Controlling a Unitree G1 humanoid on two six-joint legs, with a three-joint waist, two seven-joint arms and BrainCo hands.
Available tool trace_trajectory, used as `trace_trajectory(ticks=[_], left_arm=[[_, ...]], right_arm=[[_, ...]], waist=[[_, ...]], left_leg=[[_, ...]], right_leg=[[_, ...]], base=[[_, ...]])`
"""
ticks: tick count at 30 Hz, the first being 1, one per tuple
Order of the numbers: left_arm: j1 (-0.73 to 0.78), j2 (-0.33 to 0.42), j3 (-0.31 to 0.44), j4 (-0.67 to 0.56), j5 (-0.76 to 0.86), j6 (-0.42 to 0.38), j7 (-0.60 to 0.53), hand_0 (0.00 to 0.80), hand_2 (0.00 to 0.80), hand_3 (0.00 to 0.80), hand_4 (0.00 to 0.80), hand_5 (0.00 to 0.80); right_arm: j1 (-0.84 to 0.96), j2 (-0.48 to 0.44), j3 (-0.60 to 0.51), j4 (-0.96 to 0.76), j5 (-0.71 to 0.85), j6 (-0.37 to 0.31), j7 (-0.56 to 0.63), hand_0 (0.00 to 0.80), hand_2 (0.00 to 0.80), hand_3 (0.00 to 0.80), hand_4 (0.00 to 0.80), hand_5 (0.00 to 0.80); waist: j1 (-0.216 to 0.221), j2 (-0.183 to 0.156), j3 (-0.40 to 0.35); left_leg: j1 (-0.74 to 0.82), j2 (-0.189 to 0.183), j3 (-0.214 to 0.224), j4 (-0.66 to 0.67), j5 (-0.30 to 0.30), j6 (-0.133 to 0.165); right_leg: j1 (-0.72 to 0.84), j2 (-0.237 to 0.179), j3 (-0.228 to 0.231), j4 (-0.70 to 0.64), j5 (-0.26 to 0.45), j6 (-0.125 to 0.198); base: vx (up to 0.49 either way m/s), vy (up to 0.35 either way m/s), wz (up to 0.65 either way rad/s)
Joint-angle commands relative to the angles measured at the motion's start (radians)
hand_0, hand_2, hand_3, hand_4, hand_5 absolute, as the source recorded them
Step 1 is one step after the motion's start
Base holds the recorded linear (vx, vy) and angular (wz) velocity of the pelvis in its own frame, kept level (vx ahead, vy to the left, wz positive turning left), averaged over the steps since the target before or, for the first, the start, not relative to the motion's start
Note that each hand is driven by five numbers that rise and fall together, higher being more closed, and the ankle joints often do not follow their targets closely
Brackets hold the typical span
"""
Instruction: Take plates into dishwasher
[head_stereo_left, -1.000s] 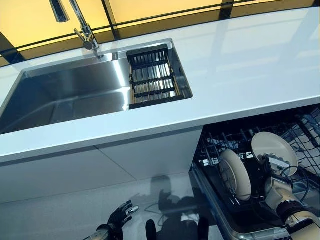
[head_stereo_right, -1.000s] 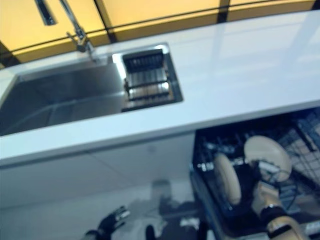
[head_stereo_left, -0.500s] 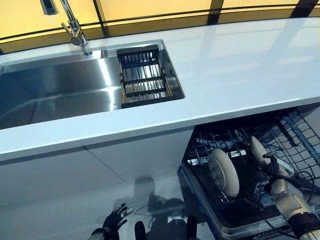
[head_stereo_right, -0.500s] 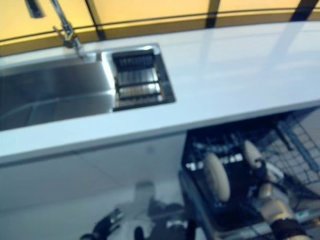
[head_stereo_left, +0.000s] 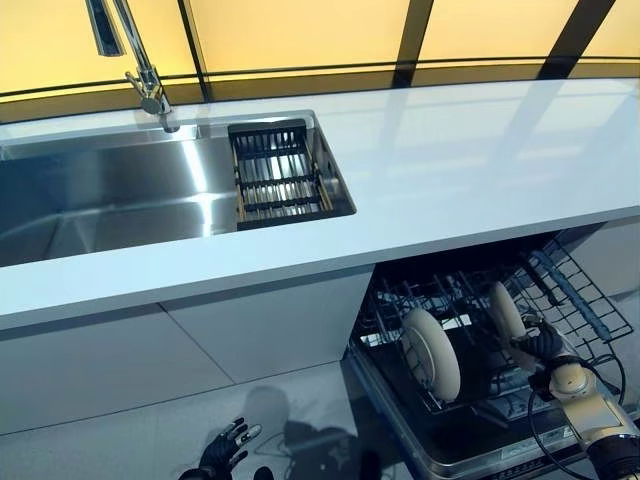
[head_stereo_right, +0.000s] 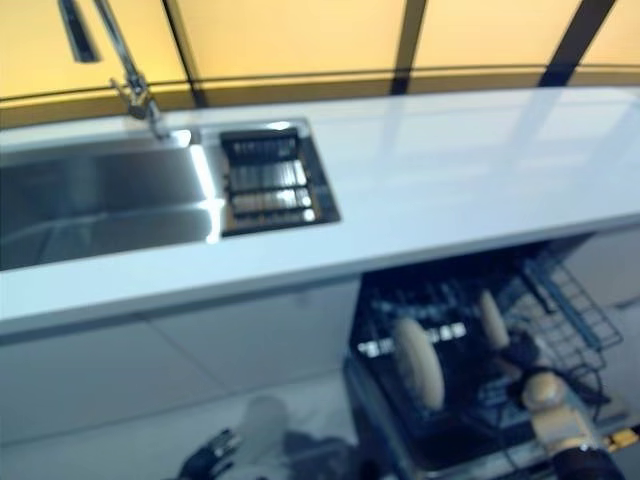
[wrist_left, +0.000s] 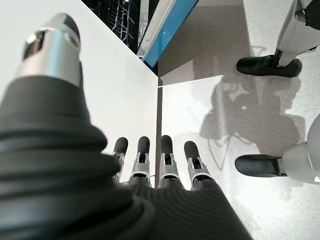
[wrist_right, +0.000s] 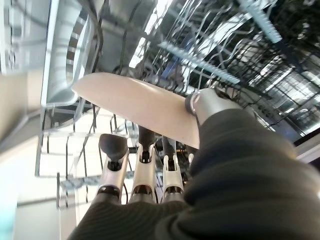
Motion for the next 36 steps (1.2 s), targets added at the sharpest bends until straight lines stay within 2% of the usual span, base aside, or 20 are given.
trace_trajectory(ticks=[1, 7, 36], left_arm=[[-0.036, -0.002, 0.020, 0.054, 0.017, -0.026, -0.001, 0.000, 0.000, 0.000, 0.000, 0.000], [-0.040, 0.005, 0.024, 0.059, 0.016, -0.026, -0.004, 0.000, 0.000, 0.000, 0.000, 0.000], [-0.032, 0.007, 0.032, 0.094, 0.031, -0.035, -0.006, 0.000, 0.000, 0.000, 0.000, 0.000]], right_arm=[[-0.034, -0.049, -0.036, -0.010, 0.064, -0.039, 0.033, 0.800, 0.800, 0.800, 0.800, 0.800], [-0.069, -0.047, -0.031, -0.016, 0.135, -0.040, 0.098, 0.800, 0.800, 0.800, 0.800, 0.800], [-0.109, -0.063, -0.039, -0.163, 0.144, 0.005, 0.185, 0.800, 0.800, 0.800, 0.800, 0.800]], waist=[[0.013, -0.032, -0.023], [0.019, -0.037, -0.022], [0.016, -0.055, -0.045]], left_leg=[[0.010, -0.035, 0.040, -0.001, -0.056, 0.043], [0.013, -0.034, 0.039, -0.001, -0.057, 0.042], [0.026, -0.030, 0.044, -0.001, -0.060, 0.042]], right_leg=[[0.010, 0.038, 0.035, 0.023, -0.012, 0.023], [0.016, 0.038, 0.029, 0.019, -0.011, 0.021], [0.032, 0.043, 0.024, 0.020, -0.018, 0.023]], base=[[0.000, 0.000, 0.00], [0.000, 0.000, 0.00], [0.000, 0.000, 0.00]])
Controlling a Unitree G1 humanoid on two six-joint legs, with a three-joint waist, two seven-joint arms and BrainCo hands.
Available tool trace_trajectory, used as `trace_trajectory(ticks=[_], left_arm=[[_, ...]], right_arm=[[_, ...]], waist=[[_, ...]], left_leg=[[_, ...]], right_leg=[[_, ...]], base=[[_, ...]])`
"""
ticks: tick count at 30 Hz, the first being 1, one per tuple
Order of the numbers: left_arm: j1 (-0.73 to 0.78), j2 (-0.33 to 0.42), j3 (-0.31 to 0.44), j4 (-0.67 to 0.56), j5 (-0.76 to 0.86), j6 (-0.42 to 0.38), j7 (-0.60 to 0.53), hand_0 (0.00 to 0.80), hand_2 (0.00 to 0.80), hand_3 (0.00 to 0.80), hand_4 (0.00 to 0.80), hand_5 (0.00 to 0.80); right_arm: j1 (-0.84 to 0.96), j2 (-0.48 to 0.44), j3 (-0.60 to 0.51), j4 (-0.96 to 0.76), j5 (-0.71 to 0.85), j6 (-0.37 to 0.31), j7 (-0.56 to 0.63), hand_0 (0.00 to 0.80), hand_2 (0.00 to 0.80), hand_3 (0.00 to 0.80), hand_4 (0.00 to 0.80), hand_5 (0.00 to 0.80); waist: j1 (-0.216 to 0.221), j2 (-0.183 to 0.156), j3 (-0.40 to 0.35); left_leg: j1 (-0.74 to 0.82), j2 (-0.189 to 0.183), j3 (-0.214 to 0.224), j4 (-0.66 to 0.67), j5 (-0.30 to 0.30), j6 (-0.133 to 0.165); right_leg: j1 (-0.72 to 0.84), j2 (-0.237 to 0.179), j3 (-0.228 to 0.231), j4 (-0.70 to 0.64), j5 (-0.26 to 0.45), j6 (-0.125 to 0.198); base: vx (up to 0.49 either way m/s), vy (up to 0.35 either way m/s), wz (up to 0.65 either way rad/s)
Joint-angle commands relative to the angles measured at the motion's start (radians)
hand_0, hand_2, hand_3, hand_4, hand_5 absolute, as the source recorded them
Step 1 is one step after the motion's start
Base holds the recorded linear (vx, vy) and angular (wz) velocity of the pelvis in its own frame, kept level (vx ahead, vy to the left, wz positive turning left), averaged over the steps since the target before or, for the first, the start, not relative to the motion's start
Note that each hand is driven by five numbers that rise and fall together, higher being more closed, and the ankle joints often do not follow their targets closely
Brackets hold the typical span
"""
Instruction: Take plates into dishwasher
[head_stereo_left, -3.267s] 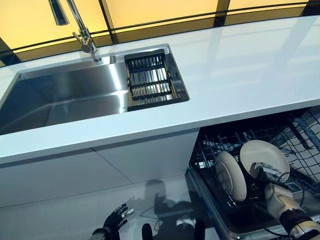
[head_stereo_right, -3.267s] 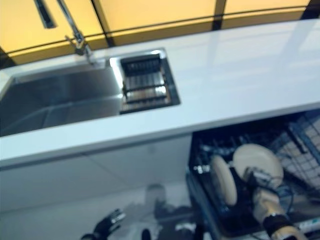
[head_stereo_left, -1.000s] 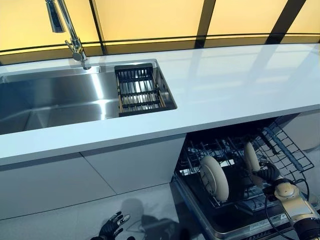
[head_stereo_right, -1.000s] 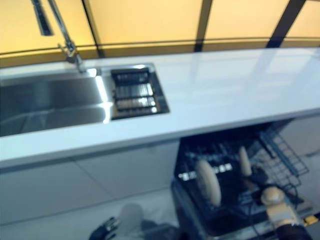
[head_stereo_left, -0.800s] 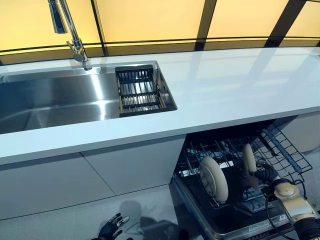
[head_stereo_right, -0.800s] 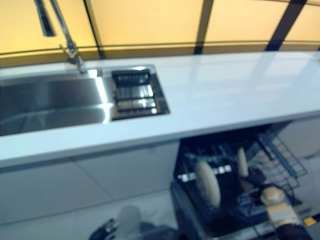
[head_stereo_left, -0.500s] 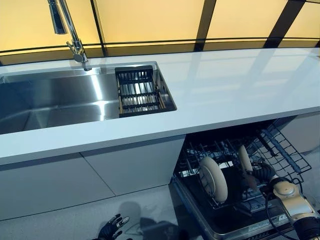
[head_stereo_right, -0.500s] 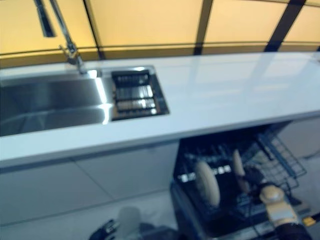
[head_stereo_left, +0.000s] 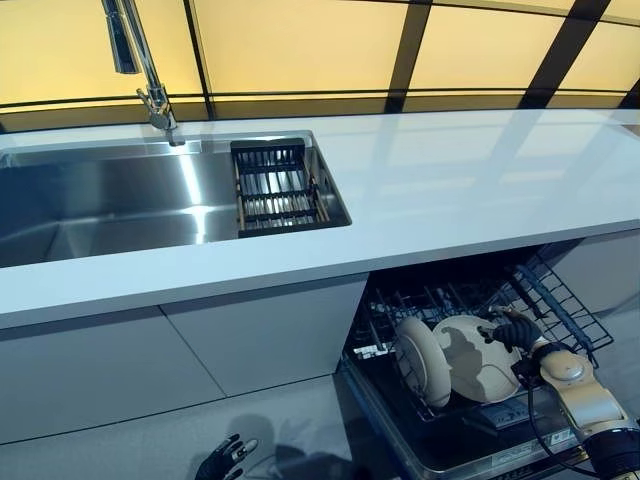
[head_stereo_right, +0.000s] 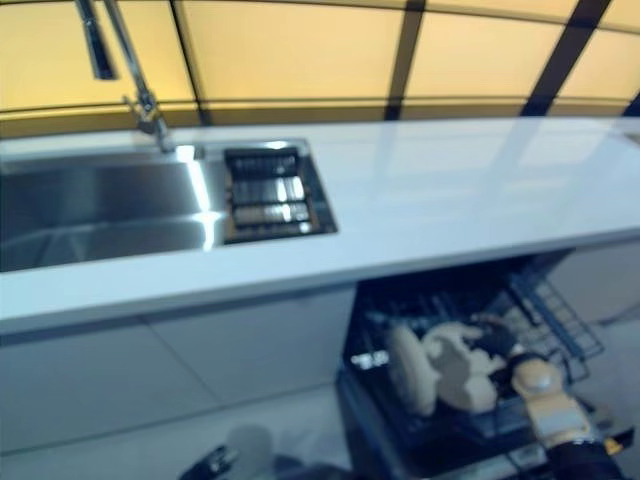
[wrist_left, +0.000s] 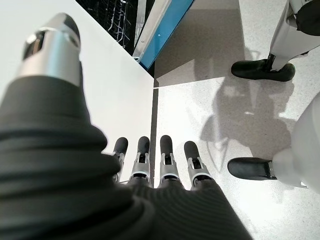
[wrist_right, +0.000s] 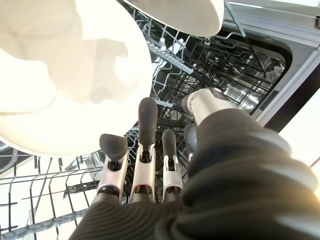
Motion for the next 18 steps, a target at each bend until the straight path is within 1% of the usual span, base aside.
trace_trajectory(ticks=[1, 4, 9, 11, 12, 14, 15, 16, 17, 18], left_arm=[[-0.045, 0.010, 0.031, 0.037, 0.028, -0.034, -0.007, 0.000, 0.000, 0.000, 0.000, 0.000], [-0.045, 0.008, 0.029, 0.039, 0.031, -0.041, -0.004, 0.000, 0.000, 0.000, 0.000, 0.000], [-0.043, 0.010, 0.028, 0.036, 0.028, -0.044, -0.005, 0.000, 0.000, 0.000, 0.000, 0.000], [-0.045, 0.010, 0.027, 0.036, 0.029, -0.048, -0.007, 0.000, 0.000, 0.000, 0.000, 0.000], [-0.045, 0.011, 0.025, 0.035, 0.028, -0.048, -0.007, 0.000, 0.000, 0.000, 0.000, 0.000], [-0.045, 0.010, 0.021, 0.032, 0.028, -0.048, -0.004, 0.000, 0.000, 0.000, 0.000, 0.000], [-0.045, 0.010, 0.021, 0.030, 0.029, -0.048, -0.003, 0.000, 0.000, 0.000, 0.000, 0.000], [-0.044, 0.010, 0.019, 0.024, 0.029, -0.047, -0.002, 0.000, 0.000, 0.000, 0.000, 0.000], [-0.043, 0.010, 0.017, 0.023, 0.029, -0.049, -0.002, 0.000, 0.000, 0.000, 0.000, 0.000], [-0.043, 0.010, 0.016, 0.021, 0.029, -0.049, -0.001, 0.000, 0.000, 0.000, 0.000, 0.000]], right_arm=[[-0.097, -0.061, -0.036, -0.026, 0.009, 0.001, 0.002, 0.800, 0.800, 0.800, 0.800, 0.800], [-0.092, -0.056, -0.028, -0.016, 0.000, 0.013, 0.008, 0.800, 0.800, 0.800, 0.800, 0.800], [-0.092, -0.051, -0.012, 0.012, -0.054, 0.001, 0.011, 0.800, 0.800, 0.800, 0.800, 0.800], [-0.098, -0.055, 0.002, 0.021, -0.089, -0.003, 0.006, 0.800, 0.800, 0.800, 0.800, 0.800], [-0.098, -0.057, 0.009, 0.025, -0.156, -0.012, 0.003, 0.800, 0.800, 0.800, 0.800, 0.800], [-0.091, -0.062, 0.022, 0.033, -0.243, -0.030, -0.009, 0.543, 0.543, 0.543, 0.543, 0.543], [-0.088, -0.063, 0.025, 0.032, -0.273, -0.032, -0.011, 0.104, 0.104, 0.104, 0.104, 0.104], [-0.081, -0.066, 0.039, 0.026, -0.350, -0.033, -0.009, 0.000, 0.000, 0.000, 0.000, 0.000], [-0.071, -0.071, 0.059, 0.022, -0.424, -0.034, -0.018, 0.000, 0.000, 0.000, 0.000, 0.000], [-0.068, -0.071, 0.065, 0.022, -0.449, -0.036, -0.026, 0.000, 0.000, 0.000, 0.000, 0.000]], waist=[[0.016, -0.018, -0.009], [0.016, -0.019, -0.010], [0.020, -0.016, -0.005], [0.021, -0.015, -0.001], [0.021, -0.014, -0.001], [0.022, -0.013, 0.000], [0.022, -0.013, 0.000], [0.022, -0.012, 0.002], [0.022, -0.011, 0.004], [0.021, -0.010, 0.005]], left_leg=[[0.010, -0.035, 0.040, -0.001, -0.059, 0.045], [0.010, -0.035, 0.040, -0.001, -0.059, 0.045], [0.008, -0.036, 0.038, -0.001, -0.058, 0.045], [0.007, -0.037, 0.037, -0.001, -0.058, 0.044], [0.006, -0.037, 0.037, -0.001, -0.058, 0.045], [0.005, -0.038, 0.036, -0.001, -0.059, 0.045], [0.004, -0.038, 0.036, -0.001, -0.058, 0.045], [0.002, -0.039, 0.036, -0.001, -0.058, 0.046], [-0.001, -0.040, 0.036, -0.001, -0.056, 0.046], [-0.001, -0.040, 0.036, -0.001, -0.056, 0.047]], right_leg=[[0.019, 0.038, 0.021, 0.019, -0.020, 0.025], [0.019, 0.038, 0.020, 0.019, -0.020, 0.025], [0.018, 0.037, 0.020, 0.018, -0.019, 0.025], [0.016, 0.037, 0.020, 0.019, -0.019, 0.026], [0.015, 0.037, 0.021, 0.019, -0.019, 0.026], [0.014, 0.037, 0.020, 0.020, -0.019, 0.028], [0.013, 0.036, 0.020, 0.021, -0.019, 0.029], [0.011, 0.036, 0.021, 0.022, -0.018, 0.030], [0.008, 0.036, 0.021, 0.020, -0.016, 0.031], [0.007, 0.035, 0.021, 0.021, -0.016, 0.032]], base=[[0.000, 0.000, 0.00], [0.000, 0.000, 0.00], [-0.006, 0.000, 0.00], [0.000, 0.000, 0.00], [0.000, 0.000, 0.00], [0.000, 0.000, 0.00], [0.000, 0.000, 0.00], [-0.035, -0.002, -0.01], [-0.037, 0.000, -0.01], [-0.041, 0.006, -0.01]])
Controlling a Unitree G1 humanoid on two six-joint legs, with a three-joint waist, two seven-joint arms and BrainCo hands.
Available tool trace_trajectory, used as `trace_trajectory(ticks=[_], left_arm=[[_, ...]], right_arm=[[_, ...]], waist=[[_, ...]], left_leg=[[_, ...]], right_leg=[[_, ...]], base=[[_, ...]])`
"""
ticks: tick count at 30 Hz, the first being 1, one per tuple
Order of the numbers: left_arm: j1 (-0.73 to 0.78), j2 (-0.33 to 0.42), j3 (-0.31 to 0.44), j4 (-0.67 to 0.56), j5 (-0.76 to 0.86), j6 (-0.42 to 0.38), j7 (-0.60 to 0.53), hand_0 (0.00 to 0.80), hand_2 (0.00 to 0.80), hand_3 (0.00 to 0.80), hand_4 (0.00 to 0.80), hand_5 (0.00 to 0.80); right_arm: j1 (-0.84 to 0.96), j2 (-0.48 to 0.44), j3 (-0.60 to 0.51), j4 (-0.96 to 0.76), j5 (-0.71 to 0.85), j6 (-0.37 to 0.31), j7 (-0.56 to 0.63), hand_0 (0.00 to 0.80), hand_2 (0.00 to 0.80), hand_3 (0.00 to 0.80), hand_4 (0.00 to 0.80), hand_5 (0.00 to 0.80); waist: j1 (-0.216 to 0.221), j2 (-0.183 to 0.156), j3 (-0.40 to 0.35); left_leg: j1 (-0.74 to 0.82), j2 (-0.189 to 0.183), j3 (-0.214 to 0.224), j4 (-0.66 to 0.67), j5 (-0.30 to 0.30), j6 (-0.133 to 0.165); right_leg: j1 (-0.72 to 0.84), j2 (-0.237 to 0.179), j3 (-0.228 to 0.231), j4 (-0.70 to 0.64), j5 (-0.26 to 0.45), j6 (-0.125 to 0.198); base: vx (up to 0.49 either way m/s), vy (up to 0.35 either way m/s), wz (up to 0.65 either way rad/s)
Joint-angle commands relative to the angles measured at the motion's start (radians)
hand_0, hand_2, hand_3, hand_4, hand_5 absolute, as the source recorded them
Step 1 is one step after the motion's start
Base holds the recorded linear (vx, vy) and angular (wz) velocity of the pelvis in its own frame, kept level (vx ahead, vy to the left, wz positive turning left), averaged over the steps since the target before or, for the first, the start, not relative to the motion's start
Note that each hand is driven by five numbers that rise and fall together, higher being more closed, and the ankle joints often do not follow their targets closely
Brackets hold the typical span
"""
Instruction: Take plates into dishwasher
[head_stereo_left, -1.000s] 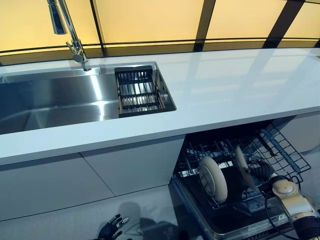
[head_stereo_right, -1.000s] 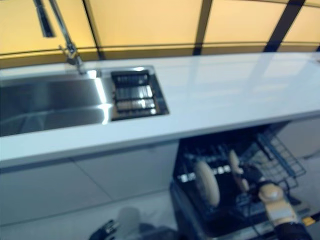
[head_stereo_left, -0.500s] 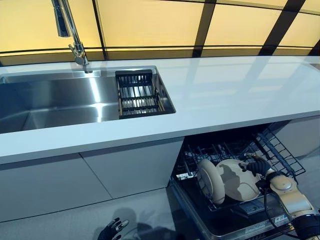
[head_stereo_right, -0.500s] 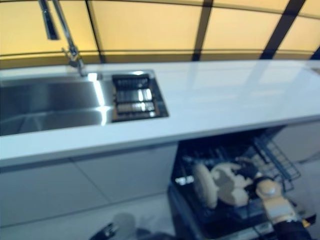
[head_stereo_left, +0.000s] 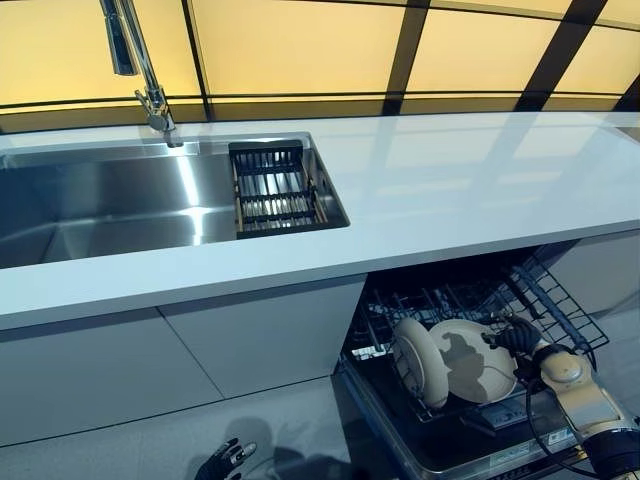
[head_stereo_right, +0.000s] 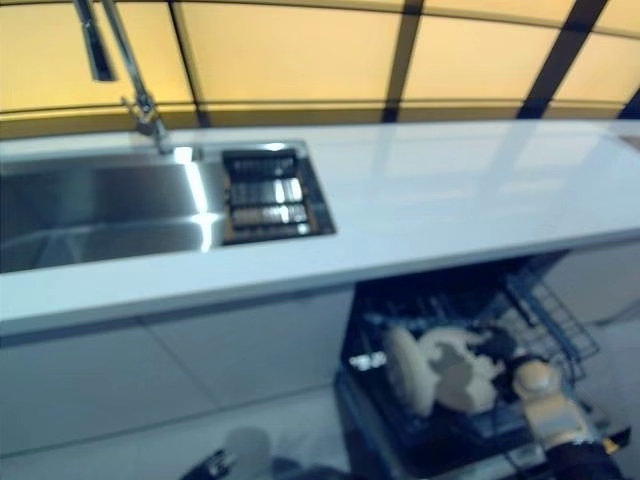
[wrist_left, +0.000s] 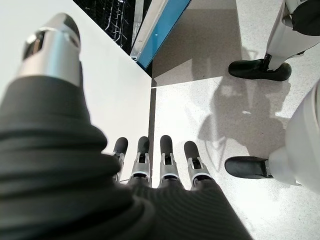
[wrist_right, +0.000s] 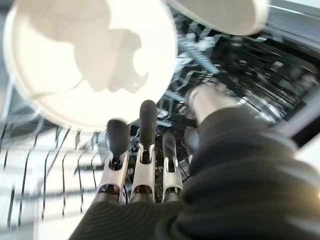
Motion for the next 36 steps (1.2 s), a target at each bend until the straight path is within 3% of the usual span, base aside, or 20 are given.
trace_trajectory(ticks=[1, 8, 36], left_arm=[[-0.050, 0.009, 0.014, 0.009, 0.027, -0.046, 0.000, 0.000, 0.000, 0.000, 0.000, 0.000], [-0.070, 0.009, -0.005, -0.010, 0.014, -0.049, 0.000, 0.000, 0.000, 0.000, 0.000, 0.000], [-0.113, 0.010, -0.023, -0.044, 0.019, -0.022, -0.004, 0.000, 0.000, 0.000, 0.000, 0.000]], right_arm=[[-0.060, -0.072, 0.065, 0.003, -0.233, -0.055, -0.067, 0.000, 0.000, 0.000, 0.000, 0.000], [-0.069, -0.041, 0.166, 0.047, -0.390, -0.046, -0.155, 0.000, 0.000, 0.000, 0.000, 0.000], [-0.060, 0.071, 0.320, 0.172, -0.461, 0.016, -0.165, 0.000, 0.000, 0.000, 0.000, 0.000]], waist=[[0.020, -0.010, 0.012], [0.027, 0.009, 0.037], [0.043, 0.044, 0.053]], left_leg=[[-0.002, -0.042, 0.032, -0.001, -0.055, 0.049], [-0.023, -0.048, 0.030, -0.001, -0.050, 0.051], [-0.061, -0.059, 0.006, -0.001, -0.040, 0.049]], right_leg=[[0.008, 0.033, 0.018, 0.022, -0.015, 0.033], [-0.010, 0.029, 0.020, 0.019, -0.010, 0.036], [-0.040, 0.022, 0.002, 0.019, -0.006, 0.034]], base=[[-0.036, 0.008, -0.01], [-0.065, 0.011, -0.02], [-0.018, 0.002, 0.02]])
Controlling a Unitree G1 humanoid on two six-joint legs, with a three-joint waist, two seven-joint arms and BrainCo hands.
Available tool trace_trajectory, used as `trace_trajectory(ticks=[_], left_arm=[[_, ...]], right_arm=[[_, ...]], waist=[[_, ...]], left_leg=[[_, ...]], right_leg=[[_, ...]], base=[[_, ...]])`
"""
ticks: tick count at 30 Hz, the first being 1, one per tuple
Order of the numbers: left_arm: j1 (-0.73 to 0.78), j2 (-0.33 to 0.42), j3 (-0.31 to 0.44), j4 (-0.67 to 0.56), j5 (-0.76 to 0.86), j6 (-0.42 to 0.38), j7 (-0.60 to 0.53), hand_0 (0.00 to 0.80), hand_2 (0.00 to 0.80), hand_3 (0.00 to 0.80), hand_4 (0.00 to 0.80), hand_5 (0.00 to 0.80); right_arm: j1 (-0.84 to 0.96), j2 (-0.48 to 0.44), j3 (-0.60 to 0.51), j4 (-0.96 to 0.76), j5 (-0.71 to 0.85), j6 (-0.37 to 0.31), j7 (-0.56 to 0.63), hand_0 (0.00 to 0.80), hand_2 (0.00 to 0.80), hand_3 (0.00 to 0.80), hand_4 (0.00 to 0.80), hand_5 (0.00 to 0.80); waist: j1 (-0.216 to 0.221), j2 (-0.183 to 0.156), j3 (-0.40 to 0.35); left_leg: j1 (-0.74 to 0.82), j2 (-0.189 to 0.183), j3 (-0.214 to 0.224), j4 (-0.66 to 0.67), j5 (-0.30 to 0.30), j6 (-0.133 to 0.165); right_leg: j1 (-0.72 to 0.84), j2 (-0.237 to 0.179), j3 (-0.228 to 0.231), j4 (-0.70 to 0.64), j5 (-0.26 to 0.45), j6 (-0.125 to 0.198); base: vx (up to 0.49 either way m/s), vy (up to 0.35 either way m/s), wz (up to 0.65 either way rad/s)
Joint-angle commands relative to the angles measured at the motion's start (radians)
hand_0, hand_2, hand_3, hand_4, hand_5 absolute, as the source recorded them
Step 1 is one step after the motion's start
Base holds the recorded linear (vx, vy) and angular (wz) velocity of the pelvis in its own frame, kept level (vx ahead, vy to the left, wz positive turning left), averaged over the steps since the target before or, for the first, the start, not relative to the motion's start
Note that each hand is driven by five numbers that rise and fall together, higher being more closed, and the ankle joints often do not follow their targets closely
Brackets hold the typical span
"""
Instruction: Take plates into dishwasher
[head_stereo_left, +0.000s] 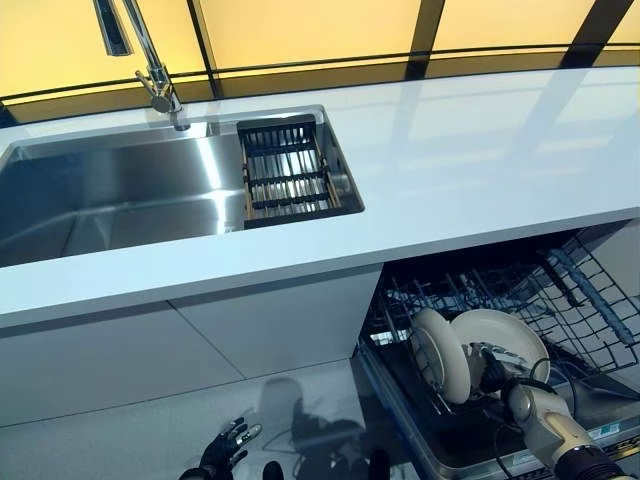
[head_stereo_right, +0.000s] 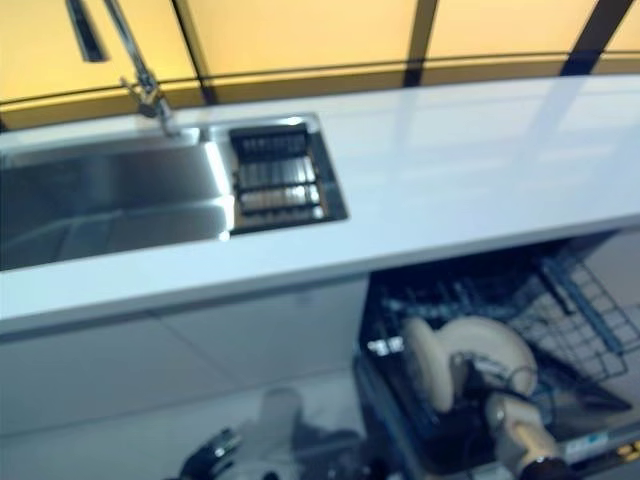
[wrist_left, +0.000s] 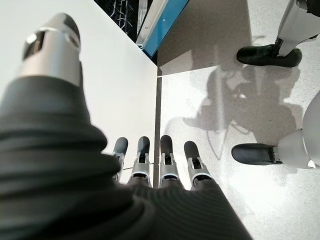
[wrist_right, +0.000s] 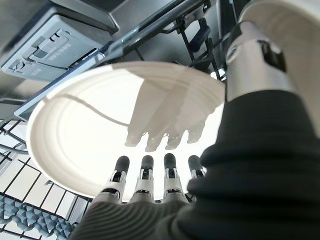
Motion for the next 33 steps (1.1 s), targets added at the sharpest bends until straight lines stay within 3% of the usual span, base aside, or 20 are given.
trace_trajectory(ticks=[1, 7, 14, 21, 28, 29, 30, 31, 33], left_arm=[[-0.069, 0.013, -0.022, -0.004, 0.019, -0.009, -0.003, 0.000, 0.000, 0.000, 0.000, 0.000], [-0.076, 0.009, -0.031, -0.002, 0.021, -0.012, -0.001, 0.000, 0.000, 0.000, 0.000, 0.000], [-0.093, 0.010, -0.047, 0.003, 0.018, -0.012, -0.003, 0.000, 0.000, 0.000, 0.000, 0.000], [-0.139, 0.010, -0.103, 0.009, -0.006, -0.012, -0.017, 0.000, 0.000, 0.000, 0.000, 0.000], [-0.152, 0.013, -0.138, -0.001, -0.009, -0.005, -0.038, 0.000, 0.000, 0.000, 0.000, 0.000], [-0.151, 0.012, -0.140, -0.003, -0.011, -0.006, -0.042, 0.000, 0.000, 0.000, 0.000, 0.000], [-0.150, 0.011, -0.143, -0.003, -0.016, -0.005, -0.045, 0.000, 0.000, 0.000, 0.000, 0.000], [-0.149, 0.010, -0.145, -0.004, -0.019, -0.004, -0.047, 0.000, 0.000, 0.000, 0.000, 0.000], [-0.143, 0.009, -0.149, -0.006, -0.024, -0.003, -0.047, 0.000, 0.000, 0.000, 0.000, 0.000]], right_arm=[[-0.068, 0.016, 0.051, 0.015, -0.059, 0.028, -0.023, 0.000, 0.000, 0.000, 0.000, 0.000], [-0.081, 0.032, 0.085, 0.057, -0.091, 0.061, -0.015, 0.000, 0.000, 0.000, 0.000, 0.000], [-0.108, 0.053, 0.140, 0.125, -0.237, 0.136, -0.031, 0.000, 0.000, 0.000, 0.000, 0.000], [-0.234, 0.129, 0.211, 0.439, -0.260, 0.265, -0.185, 0.000, 0.000, 0.000, 0.000, 0.000], [-0.313, 0.165, 0.219, 0.618, -0.211, 0.361, -0.216, 0.000, 0.000, 0.000, 0.000, 0.000], [-0.316, 0.163, 0.217, 0.627, -0.209, 0.369, -0.215, 0.238, 0.238, 0.238, 0.238, 0.238], [-0.319, 0.161, 0.213, 0.638, -0.215, 0.368, -0.224, 0.565, 0.565, 0.565, 0.565, 0.565], [-0.321, 0.157, 0.212, 0.641, -0.219, 0.368, -0.227, 0.800, 0.800, 0.800, 0.800, 0.800], [-0.318, 0.150, 0.208, 0.635, -0.219, 0.363, -0.243, 0.800, 0.800, 0.800, 0.800, 0.800]], waist=[[0.014, -0.039, 0.009], [0.019, -0.032, 0.010], [0.028, -0.022, 0.015], [0.065, 0.021, 0.034], [0.088, 0.059, 0.037], [0.089, 0.064, 0.037], [0.089, 0.070, 0.036], [0.088, 0.073, 0.035], [0.085, 0.077, 0.031]], left_leg=[[-0.006, -0.060, 0.021, -0.002, -0.045, 0.053], [-0.012, -0.061, 0.018, -0.002, -0.043, 0.052], [-0.022, -0.065, 0.009, -0.002, -0.041, 0.051], [-0.046, -0.077, -0.016, -0.002, -0.033, 0.057], [-0.055, -0.095, -0.036, -0.002, -0.026, 0.060], [-0.054, -0.097, -0.037, -0.002, -0.025, 0.060], [-0.052, -0.100, -0.038, -0.002, -0.025, 0.060], [-0.051, -0.102, -0.038, -0.002, -0.024, 0.060], [-0.048, -0.105, -0.039, -0.002, -0.024, 0.060]], right_leg=[[0.005, 0.022, 0.020, 0.023, -0.006, 0.037], [0.000, 0.019, 0.017, 0.021, -0.005, 0.037], [-0.008, 0.016, 0.015, 0.024, -0.003, 0.040], [-0.022, 0.003, 0.000, 0.022, 0.001, 0.039], [-0.025, -0.015, -0.018, 0.022, 0.005, 0.040], [-0.025, -0.017, -0.019, 0.022, 0.005, 0.041], [-0.024, -0.020, -0.021, 0.022, 0.005, 0.041], [-0.023, -0.021, -0.021, 0.022, 0.006, 0.042], [-0.021, -0.023, -0.019, 0.021, 0.007, 0.043]], base=[[0.000, 0.000, 0.00], [0.000, 0.000, 0.00], [-0.005, -0.003, 0.00], [-0.052, -0.004, 0.04], [-0.031, 0.020, 0.11], [-0.002, 0.052, 0.13], [0.000, 0.055, 0.13], [0.014, 0.057, 0.09], [0.029, 0.043, 0.04]])
